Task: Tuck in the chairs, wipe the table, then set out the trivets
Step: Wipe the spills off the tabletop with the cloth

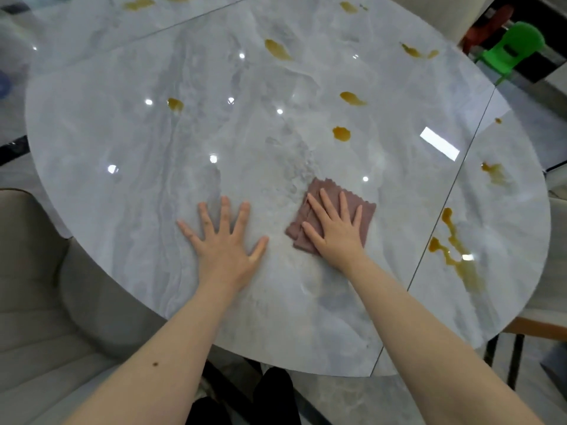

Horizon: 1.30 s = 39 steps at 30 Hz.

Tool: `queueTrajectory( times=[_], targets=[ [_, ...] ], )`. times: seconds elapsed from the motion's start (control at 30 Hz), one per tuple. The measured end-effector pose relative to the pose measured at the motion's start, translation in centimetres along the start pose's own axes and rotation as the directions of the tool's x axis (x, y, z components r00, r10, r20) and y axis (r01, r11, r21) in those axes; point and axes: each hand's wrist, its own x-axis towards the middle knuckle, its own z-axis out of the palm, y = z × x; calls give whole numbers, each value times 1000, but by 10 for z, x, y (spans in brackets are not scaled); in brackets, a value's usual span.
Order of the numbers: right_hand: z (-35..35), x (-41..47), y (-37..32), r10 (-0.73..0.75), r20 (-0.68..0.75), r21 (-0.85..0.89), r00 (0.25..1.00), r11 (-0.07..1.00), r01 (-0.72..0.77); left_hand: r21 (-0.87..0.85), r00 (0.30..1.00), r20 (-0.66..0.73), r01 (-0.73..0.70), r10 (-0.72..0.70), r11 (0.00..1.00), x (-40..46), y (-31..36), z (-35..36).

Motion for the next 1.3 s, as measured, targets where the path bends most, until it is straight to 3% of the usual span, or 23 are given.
queueTrajectory(
  times=[0.1, 0.23, 0.3, 0.4, 0.53, 0.6, 0.7, 0.83, 1.03, 1.17, 1.3],
  targets=[
    [2, 15, -37, -16, 4, 21, 1000, 1000, 15, 7, 1000, -3, -9, 9, 1000, 0, -1, 1],
    [11, -32, -36, -337, 18, -38, 941, 941, 338, -24, 1000, -6, -19, 18, 1000, -1, -2, 0],
    [10, -42, -4, -407, 23, -59, 913, 911, 408, -18, 1000, 1, -22, 22, 1000, -1, -3, 0],
    [1, -18, 26, -244, 26, -32, 969, 969, 245, -22, 1000, -2, -26, 26, 999, -2, -1, -1],
    [-4, 34, -8, -42, -11, 22, 999, 999, 42, -16, 1000, -17, -23, 23, 1000, -3, 0, -2],
    [-1, 47, -36, -48, -7, 33, 999, 998, 49, -8, 1000, -12, -28, 28, 1000, -1, -1, 0],
    [6, 22, -66, -230, -17, 5, 973, 973, 230, -22, 999, -10, -33, 33, 999, -1, -2, -1],
    [17, -39, -37, -369, -2, -8, 929, 929, 369, -83, 1000, -26, -18, 16, 996, -3, -5, -1],
    [-1, -38, 35, -102, 0, -3, 995, 995, 102, -52, 1000, -7, 3, -3, 999, 0, -6, 6],
    [-3, 15, 12, 23, -31, 17, 999, 1000, -23, -95, 998, -60, 13, -18, 995, 0, -5, 7],
    [-1, 69, -42, -33, -30, 42, 999, 999, 34, -155, 995, -93, 33, -48, 987, 1, -4, 6]
  ],
)
